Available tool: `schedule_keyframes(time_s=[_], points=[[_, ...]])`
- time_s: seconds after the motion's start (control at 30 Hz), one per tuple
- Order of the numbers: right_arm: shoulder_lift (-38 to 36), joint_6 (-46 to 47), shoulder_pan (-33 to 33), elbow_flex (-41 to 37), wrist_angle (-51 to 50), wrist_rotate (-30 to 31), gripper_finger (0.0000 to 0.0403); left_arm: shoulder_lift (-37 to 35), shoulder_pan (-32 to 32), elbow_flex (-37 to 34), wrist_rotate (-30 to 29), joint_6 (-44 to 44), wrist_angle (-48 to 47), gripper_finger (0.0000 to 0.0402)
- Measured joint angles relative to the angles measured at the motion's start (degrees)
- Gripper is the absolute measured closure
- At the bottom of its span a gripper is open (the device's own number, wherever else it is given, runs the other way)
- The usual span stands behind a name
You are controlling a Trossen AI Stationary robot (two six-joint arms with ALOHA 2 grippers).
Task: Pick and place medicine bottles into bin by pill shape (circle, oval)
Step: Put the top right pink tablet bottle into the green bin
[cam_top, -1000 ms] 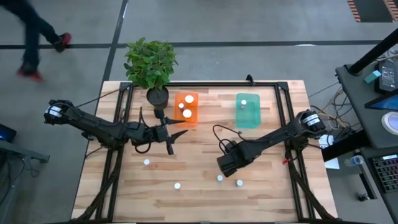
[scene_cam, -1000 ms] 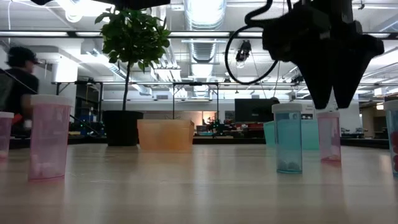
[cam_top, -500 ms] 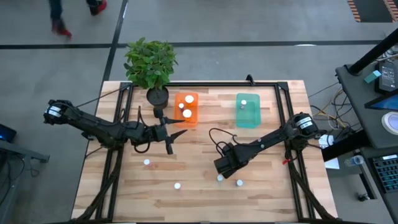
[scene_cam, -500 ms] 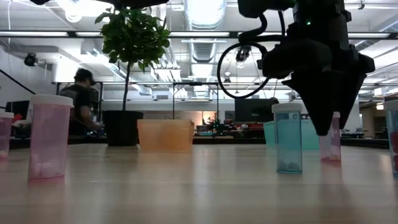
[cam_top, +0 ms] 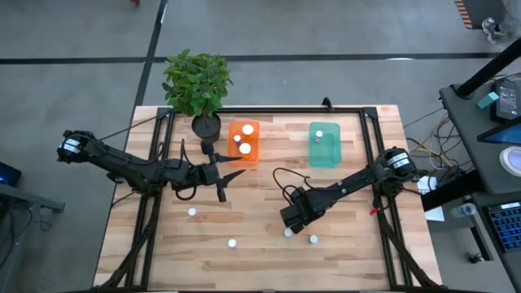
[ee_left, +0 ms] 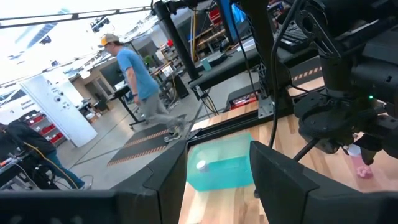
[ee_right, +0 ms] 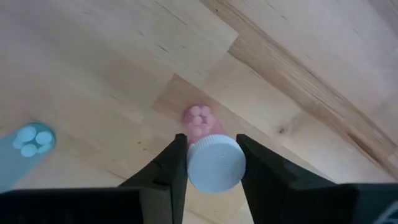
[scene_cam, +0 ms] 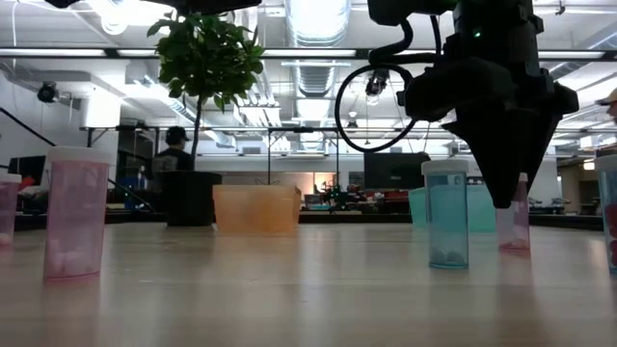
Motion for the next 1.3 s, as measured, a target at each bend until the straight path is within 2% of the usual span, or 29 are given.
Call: schedule_keyframes(time_s=[0.33,0.57,0.77,1.07,1.3], points=[[-1.4,-2.4,-0.7,1.3,-0.9,-0.8,0.0282,0.0,0.1,-0.1,0.0,0.0,0.0,0.0244],[-4.9,-8.1,-4.8,5.7,-2.6,-0.3,0.0289,0.0,0.1,-0.1,0.0,0.0,0.1,0.0244],[-5.9,-18.2,-11.0,10.7,-3.1,-0.1,0.0286,0.0,0.1,-0.2,0.0,0.0,0.1,0.0244],[-5.9,-37.6,-24.2,17.4,-13.3,0.2,0.0286,0.0,0.1,-0.2,0.0,0.0,0.1,0.0244],[-7.3,-48.2,-34.5,17.6,-17.3,2.6,0.0289,0.0,0.1,-0.2,0.0,-0.1,0.0,0.0244]])
